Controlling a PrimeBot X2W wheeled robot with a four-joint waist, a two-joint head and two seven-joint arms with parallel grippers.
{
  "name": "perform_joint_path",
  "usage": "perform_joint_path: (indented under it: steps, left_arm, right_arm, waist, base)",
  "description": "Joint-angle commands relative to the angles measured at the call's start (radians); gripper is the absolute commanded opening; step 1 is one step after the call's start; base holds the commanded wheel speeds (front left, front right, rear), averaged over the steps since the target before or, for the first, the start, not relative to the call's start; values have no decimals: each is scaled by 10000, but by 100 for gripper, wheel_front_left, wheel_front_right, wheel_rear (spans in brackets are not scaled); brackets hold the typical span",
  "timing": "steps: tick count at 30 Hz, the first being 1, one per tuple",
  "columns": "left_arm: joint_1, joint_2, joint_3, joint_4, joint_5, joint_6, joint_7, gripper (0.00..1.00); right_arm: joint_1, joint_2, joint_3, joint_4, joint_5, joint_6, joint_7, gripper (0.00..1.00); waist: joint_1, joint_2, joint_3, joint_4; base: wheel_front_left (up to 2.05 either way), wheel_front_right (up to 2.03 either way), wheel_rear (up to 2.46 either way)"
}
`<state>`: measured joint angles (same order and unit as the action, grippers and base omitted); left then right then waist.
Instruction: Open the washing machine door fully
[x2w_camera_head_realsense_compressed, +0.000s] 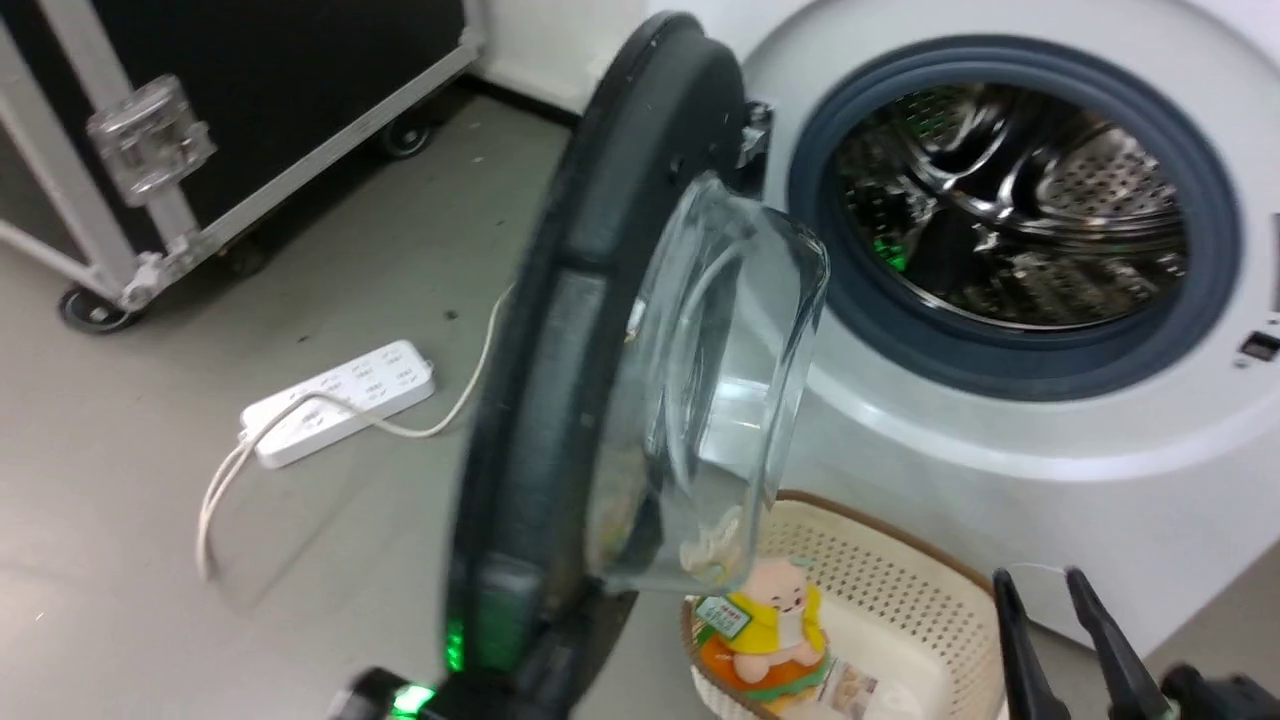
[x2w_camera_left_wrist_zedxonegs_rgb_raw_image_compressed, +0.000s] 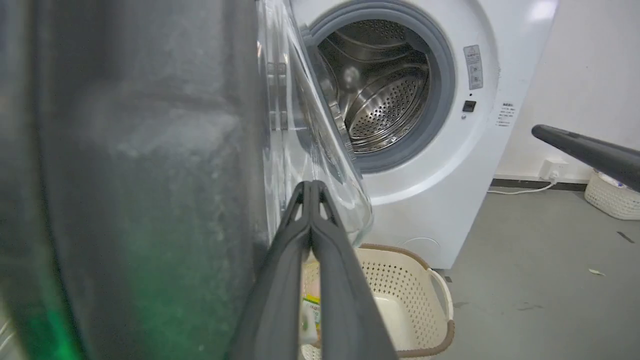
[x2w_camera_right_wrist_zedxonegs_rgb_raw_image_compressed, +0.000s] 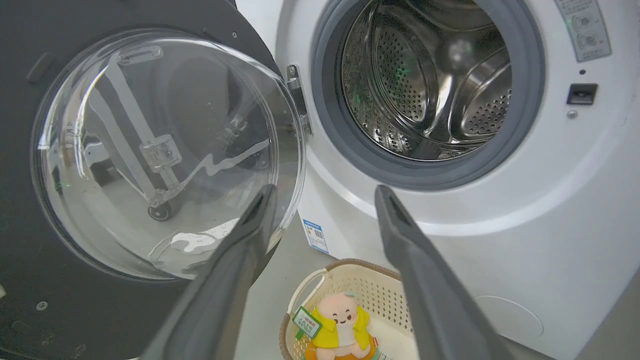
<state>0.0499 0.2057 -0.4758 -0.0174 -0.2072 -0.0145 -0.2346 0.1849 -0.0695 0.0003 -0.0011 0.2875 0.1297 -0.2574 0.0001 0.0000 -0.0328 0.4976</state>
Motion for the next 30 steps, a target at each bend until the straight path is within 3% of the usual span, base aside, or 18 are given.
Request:
perform_joint_path:
  steps: [1,7,15,30]
  left_arm:
    - [124,32,298,-170,-85,255,-109,0]
    - [312,174,1343,-431,-353,901,-215,0]
    - [70,712,2898,44,-1175,1312,-63,0]
    - [-1898,2150,5074,2205,-2595,1060,141,0]
  right_arm:
    - [-308,-142,125,128,55,10,-43,100]
    - [-671,-385,398,393,149,10,-43,100]
    - [-118,-426,81,253,102,10,-43,100]
    - [-436,-1196,-88,-335,-197,10,-43,100]
  waist:
    - [-1,0,165,145]
    - [-1,0,266,211]
    - [-1,0,408,217]
    - [-1,0,2436,-936]
  base:
    - [0,0,0]
    - [0,0,0]
    - [0,0,0]
    - [0,0,0]
